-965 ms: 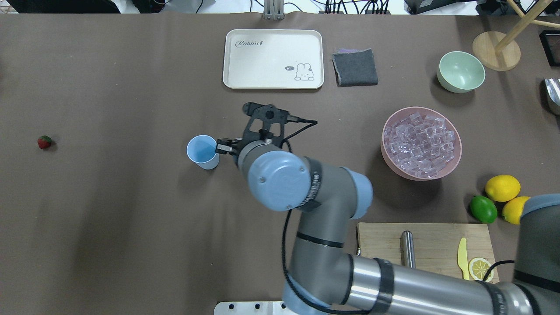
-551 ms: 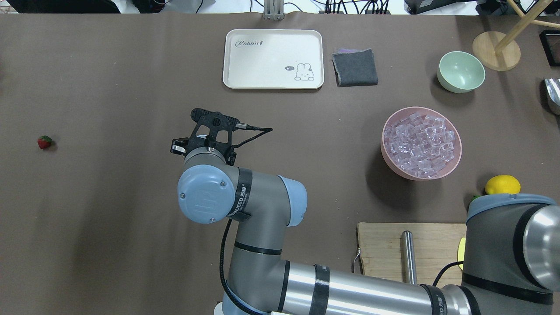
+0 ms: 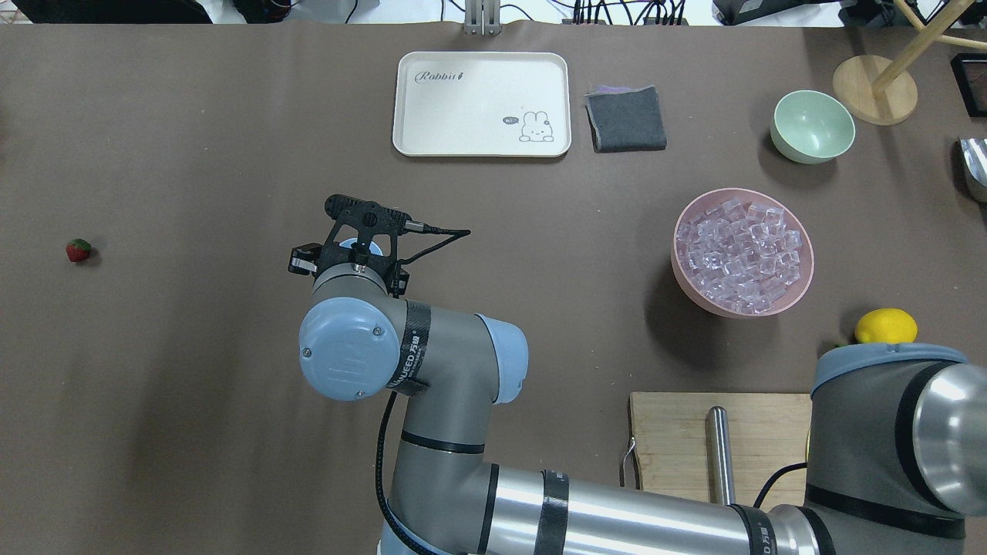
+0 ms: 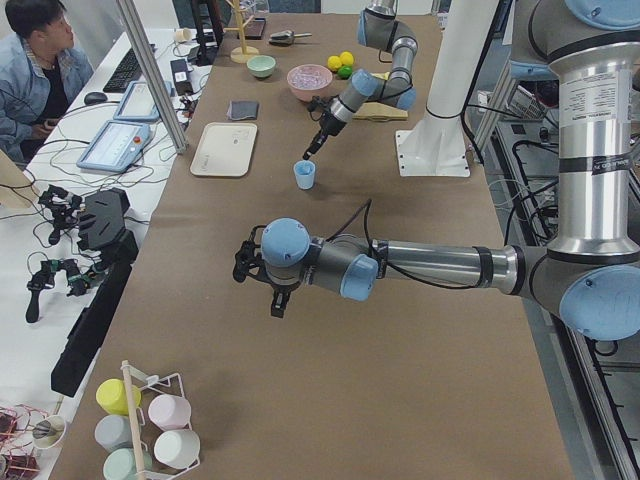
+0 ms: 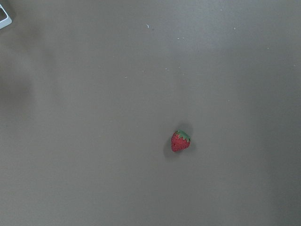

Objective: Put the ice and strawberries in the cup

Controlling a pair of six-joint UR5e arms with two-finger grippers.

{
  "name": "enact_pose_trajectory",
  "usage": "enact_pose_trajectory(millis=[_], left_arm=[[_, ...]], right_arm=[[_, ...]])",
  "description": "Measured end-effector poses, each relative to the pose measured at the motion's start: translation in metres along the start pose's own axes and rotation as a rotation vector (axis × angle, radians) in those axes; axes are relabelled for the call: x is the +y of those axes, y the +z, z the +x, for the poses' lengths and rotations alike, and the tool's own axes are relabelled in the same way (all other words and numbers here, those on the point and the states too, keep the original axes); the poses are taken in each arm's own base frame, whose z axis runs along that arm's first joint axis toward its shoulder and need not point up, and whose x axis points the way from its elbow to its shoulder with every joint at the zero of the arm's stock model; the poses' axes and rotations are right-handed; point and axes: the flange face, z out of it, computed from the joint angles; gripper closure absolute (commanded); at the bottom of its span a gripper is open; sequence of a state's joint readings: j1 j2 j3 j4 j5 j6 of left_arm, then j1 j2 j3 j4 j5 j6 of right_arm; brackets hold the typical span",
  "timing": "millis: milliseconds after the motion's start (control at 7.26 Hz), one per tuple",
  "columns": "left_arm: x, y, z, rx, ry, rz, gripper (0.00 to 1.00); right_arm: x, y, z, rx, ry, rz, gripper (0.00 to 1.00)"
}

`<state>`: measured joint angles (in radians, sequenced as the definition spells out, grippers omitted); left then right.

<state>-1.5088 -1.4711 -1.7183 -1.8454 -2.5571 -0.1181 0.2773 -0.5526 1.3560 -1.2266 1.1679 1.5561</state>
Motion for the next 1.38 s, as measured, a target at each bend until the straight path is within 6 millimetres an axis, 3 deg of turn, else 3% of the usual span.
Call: enact_pose_trajectory(millis=[138,413,689,827,1102,1378], left_arm=[[0.000,0.000,0.000,0.000,0.000,0.001,0.02],[0.000,0.000,0.000,0.000,0.000,0.001,0.02],[0.000,0.000,0.000,0.000,0.000,0.001,0.02],[0.000,0.000,0.000,0.000,0.000,0.001,0.02],[0.000,0.000,0.001,0.000,0.001,0.000,0.02],[0.000,-0.001,0.001,0.000,0.002,0.002,0.02]], right_arm=[[-0.005,-0.011,0.005,-0.023,0.010,-0.005,0.00],[-0.026,-0.028,0.048,-0.024,0.017,-0.044,0.00],[-0.069,-0.047,0.114,0.128,-0.030,-0.107,0.00],[-0.096,-0.058,0.137,0.178,-0.075,-0.144,0.00],[-0.156,-0.073,0.200,0.217,-0.178,-0.239,0.00],[-0.198,-0.082,0.261,0.238,-0.286,-0.312,0.01]])
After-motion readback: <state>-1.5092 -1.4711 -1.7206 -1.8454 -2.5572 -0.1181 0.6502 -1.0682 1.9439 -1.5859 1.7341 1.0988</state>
